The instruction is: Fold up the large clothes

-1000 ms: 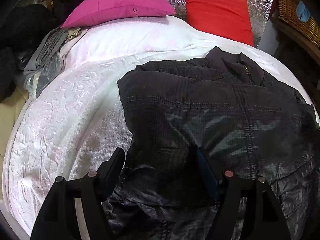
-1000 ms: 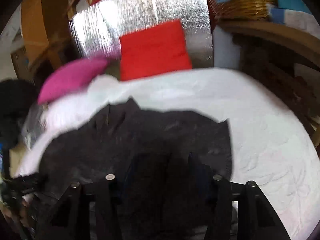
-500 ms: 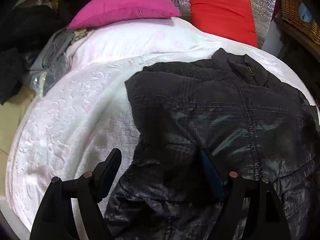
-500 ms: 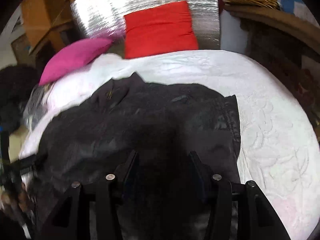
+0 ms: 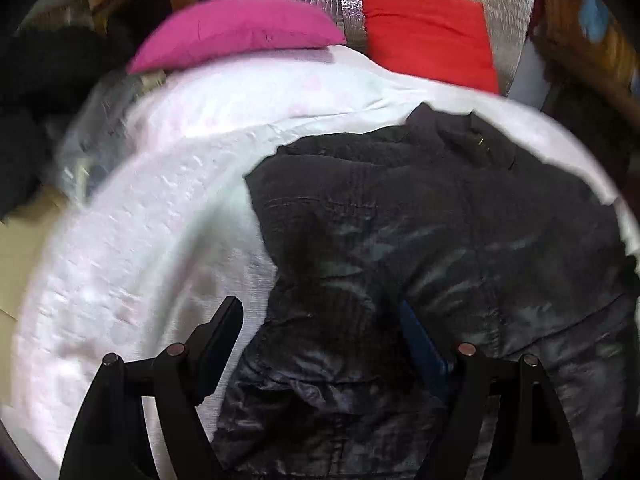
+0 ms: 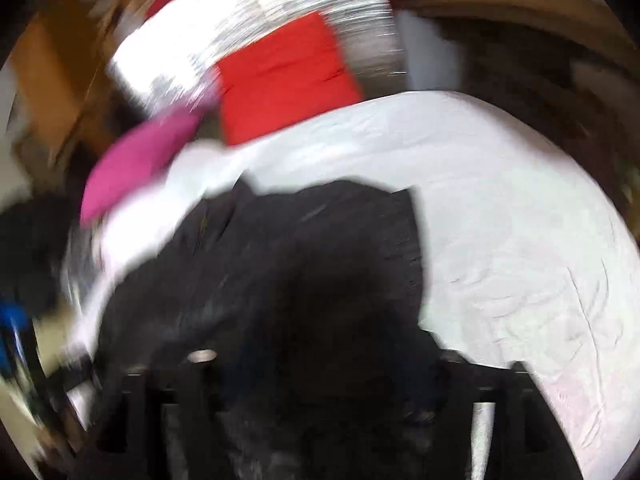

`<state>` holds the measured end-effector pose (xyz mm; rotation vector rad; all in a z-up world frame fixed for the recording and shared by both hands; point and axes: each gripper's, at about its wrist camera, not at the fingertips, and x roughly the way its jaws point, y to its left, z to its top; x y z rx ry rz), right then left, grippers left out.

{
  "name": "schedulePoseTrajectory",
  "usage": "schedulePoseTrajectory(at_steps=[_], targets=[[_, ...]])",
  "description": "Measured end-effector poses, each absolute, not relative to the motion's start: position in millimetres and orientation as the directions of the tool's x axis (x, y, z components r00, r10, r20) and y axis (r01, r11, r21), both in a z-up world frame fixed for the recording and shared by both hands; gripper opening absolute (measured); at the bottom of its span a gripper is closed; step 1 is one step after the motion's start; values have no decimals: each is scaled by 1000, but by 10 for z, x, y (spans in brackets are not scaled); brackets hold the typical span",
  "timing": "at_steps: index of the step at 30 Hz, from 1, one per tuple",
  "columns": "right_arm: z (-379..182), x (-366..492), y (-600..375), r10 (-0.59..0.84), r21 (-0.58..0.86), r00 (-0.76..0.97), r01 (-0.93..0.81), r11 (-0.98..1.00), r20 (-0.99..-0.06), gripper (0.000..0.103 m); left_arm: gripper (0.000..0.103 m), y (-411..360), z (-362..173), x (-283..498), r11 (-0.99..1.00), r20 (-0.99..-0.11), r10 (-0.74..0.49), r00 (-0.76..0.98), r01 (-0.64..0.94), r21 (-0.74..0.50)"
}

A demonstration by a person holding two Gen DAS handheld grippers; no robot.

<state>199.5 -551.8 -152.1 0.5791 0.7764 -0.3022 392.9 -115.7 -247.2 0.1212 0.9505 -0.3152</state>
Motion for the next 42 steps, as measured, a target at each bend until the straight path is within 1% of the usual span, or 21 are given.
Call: schedulePoseTrajectory(at_steps=[2, 3, 6, 10, 11, 13, 14, 15, 17, 19, 21, 24, 27, 28, 30, 31, 33, 35, 38, 40, 42], targets=[[-1620, 1961, -5777, -10, 470, 694, 498, 729, -720, 85, 81, -1022, -2486, 4049, 937, -822, -299, 485, 313, -156], [-1755, 1969, -5936, 46, 529, 684, 518, 672, -728, 85, 81, -958, -2507, 4107, 933, -822, -326, 466, 299, -200], [-2057, 2044, -6096, 167, 621, 674, 516, 590, -719, 85, 81, -841, -2608, 4232, 925, -829, -369, 421, 257, -281], [-2212, 2208, -5990, 234, 641, 662, 477, 601, -712, 84, 80, -801, -2713, 4296, 902, -822, -428, 376, 241, -359], [-2198, 2261, -5901, 206, 600, 646, 479, 641, -735, 80, 79, -808, -2707, 4277, 904, -819, -422, 390, 246, -349], [-2163, 2340, -5730, 109, 480, 605, 496, 723, -789, 55, 67, -834, -2673, 4249, 917, -821, -390, 417, 254, -306], [-2109, 2347, -5674, 72, 447, 606, 496, 744, -792, 49, 59, -835, -2653, 4237, 920, -819, -384, 427, 256, -297], [-2029, 2344, -5640, 49, 429, 614, 489, 759, -787, 39, 59, -838, -2619, 4220, 921, -813, -381, 441, 259, -291], [-1869, 2294, -5576, 16, 404, 636, 471, 784, -772, 36, 59, -861, -2582, 4183, 920, -804, -382, 456, 270, -284], [-1861, 2272, -5536, -6, 375, 633, 466, 801, -774, 35, 59, -926, -2637, 4194, 934, -825, -339, 451, 268, -237], [-2029, 2303, -5558, -10, 342, 579, 495, 799, -815, 35, 64, -986, -2730, 4210, 942, -848, -303, 436, 272, -197], [-2043, 2291, -5601, 3, 364, 585, 500, 786, -811, 35, 65, -1010, -2711, 4195, 947, -851, -281, 443, 275, -169], [-1961, 2211, -5614, 24, 396, 602, 495, 773, -798, 41, 65, -995, -2677, 4186, 949, -851, -276, 447, 267, -167], [-1951, 2194, -5615, 22, 394, 594, 505, 768, -804, 60, 66, -983, -2667, 4174, 952, -853, -269, 448, 260, -164], [-1930, 2151, -5618, 43, 422, 597, 512, 748, -801, 77, 67, -941, -2632, 4127, 954, -849, -263, 458, 256, -158], [-1905, 2120, -5611, 70, 451, 613, 494, 743, -787, 77, 68, -901, -2609, 4077, 955, -847, -258, 465, 257, -150], [-1854, 2100, -5605, 63, 433, 610, 482, 761, -790, 77, 77, -854, -2573, 3995, 955, -844, -254, 473, 259, -143], [-1866, 2111, -5534, 59, 404, 595, 466, 787, -802, 77, 79, -823, -2569, 3975, 951, -841, -272, 468, 265, -160], [-1946, 2128, -5442, 41, 345, 566, 442, 828, -823, 75, 79, -762, -2638, 3951, 947, -848, -282, 449, 271, -171], [-1938, 2135, -5333, -18, 258, 544, 427, 867, -839, 56, 79, -772, -2687, 3971, 948, -853, -278, 441, 269, -170], [-1864, 2104, -5241, -67, 201, 543, 420, 885, -837, 43, 77, -758, -2671, 3955, 949, -850, -278, 447, 266, -170]])
